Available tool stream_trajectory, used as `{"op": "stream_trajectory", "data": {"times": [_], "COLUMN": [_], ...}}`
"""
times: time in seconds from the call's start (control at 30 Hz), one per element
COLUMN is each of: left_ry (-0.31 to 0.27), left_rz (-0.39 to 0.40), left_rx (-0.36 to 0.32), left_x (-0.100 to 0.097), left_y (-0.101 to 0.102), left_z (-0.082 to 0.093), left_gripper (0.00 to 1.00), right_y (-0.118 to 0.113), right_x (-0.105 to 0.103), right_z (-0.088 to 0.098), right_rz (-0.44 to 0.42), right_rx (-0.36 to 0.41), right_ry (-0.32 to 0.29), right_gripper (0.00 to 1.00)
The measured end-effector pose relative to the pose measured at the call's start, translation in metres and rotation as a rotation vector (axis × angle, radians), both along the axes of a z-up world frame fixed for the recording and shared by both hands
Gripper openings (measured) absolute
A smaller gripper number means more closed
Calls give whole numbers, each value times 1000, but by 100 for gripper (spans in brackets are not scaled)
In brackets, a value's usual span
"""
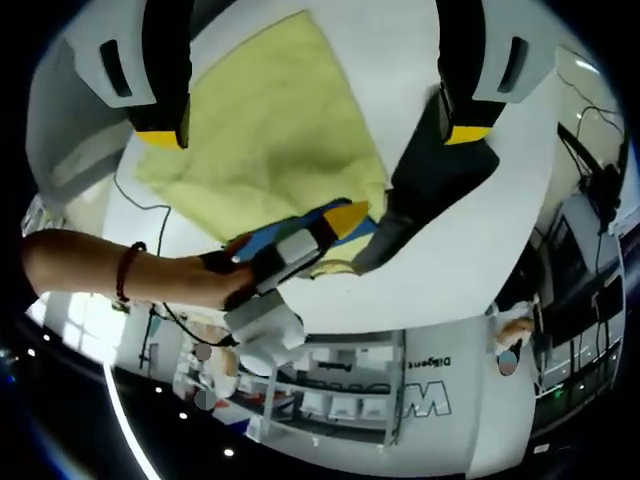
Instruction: Fold the garment on the visible template until the final outline fits inside the template.
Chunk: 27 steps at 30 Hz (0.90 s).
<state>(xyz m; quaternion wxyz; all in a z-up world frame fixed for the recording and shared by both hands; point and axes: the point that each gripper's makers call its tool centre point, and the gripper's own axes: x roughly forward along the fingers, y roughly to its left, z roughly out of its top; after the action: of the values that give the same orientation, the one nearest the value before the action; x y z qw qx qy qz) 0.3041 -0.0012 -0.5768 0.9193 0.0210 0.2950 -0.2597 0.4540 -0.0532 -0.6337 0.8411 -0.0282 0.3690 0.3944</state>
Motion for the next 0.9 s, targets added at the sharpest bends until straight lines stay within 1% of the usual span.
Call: {"op": "stream_trajectory", "data": {"times": [0.07, 0.17, 0.3, 0.43, 0.7, 0.73, 0.77, 0.9], "left_ry": [-1, 3, 1, 1, -2, -2, -2, 0], "left_rz": [2, 4, 5, 11, 25, 26, 26, 32], "left_rx": [-5, -4, -7, -7, -8, -7, -7, -9], "left_x": [0, -1, -1, 0, -1, -1, -1, -1], "left_y": [-1, -2, -3, -4, -2, -1, -1, 1], "left_z": [1, 0, 0, 1, 2, 2, 2, 2], "left_gripper": [99, 99, 99, 99, 99, 99, 99, 99], "right_y": [-6, -16, -32, -55, -104, -112, -114, -141], "right_x": [0, 1, 2, 2, 10, 11, 11, 10], "right_z": [4, 8, 14, 19, 27, 27, 26, 18], "right_rz": [-9, -22, -36, -66, -144, -155, -159, -197], "right_rx": [11, 6, -7, -23, -43, -45, -47, -76], "right_ry": [4, 4, -14, -26, -43, -45, -46, -33], "right_gripper": [99, 99, 99, 99, 99, 99, 99, 97]}}
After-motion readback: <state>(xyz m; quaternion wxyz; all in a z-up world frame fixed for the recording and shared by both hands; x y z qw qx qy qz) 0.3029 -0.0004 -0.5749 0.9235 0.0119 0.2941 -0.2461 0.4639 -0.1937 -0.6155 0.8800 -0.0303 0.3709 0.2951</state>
